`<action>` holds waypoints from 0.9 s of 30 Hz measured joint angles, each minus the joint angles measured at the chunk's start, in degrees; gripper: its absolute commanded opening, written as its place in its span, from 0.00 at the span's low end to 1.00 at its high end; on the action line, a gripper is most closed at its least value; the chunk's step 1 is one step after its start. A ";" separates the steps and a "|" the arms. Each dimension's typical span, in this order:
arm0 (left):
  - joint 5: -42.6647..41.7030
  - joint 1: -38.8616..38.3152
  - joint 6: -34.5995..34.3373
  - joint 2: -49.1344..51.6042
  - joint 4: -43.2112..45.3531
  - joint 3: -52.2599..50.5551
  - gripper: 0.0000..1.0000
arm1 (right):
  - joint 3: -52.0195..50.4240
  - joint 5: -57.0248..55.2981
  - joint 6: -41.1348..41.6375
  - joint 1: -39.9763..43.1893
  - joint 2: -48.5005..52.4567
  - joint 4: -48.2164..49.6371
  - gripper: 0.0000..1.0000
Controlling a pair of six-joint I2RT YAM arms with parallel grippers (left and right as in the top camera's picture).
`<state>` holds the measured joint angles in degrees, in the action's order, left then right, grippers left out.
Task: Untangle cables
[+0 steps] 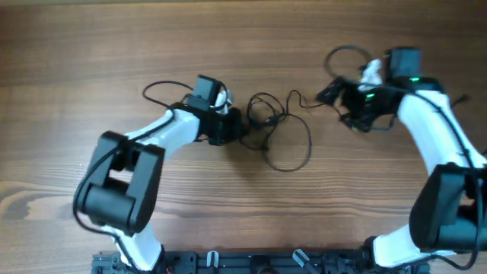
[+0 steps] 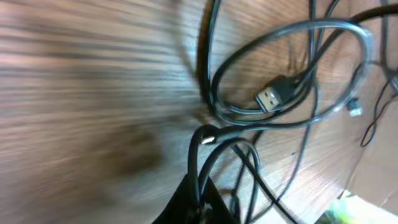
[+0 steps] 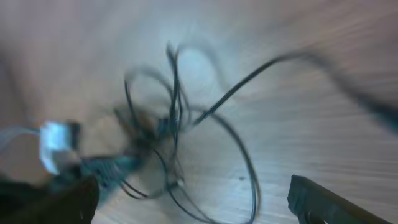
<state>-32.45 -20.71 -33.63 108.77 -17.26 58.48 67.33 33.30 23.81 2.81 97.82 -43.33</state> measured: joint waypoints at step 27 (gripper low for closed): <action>23.91 35.34 -14.43 -34.49 -36.06 -0.02 1.00 | -12.44 -12.26 2.27 -18.14 -9.75 15.04 0.72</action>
<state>-8.54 14.63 -48.05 74.28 -53.32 58.46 54.89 21.04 26.09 -15.33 88.07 -28.29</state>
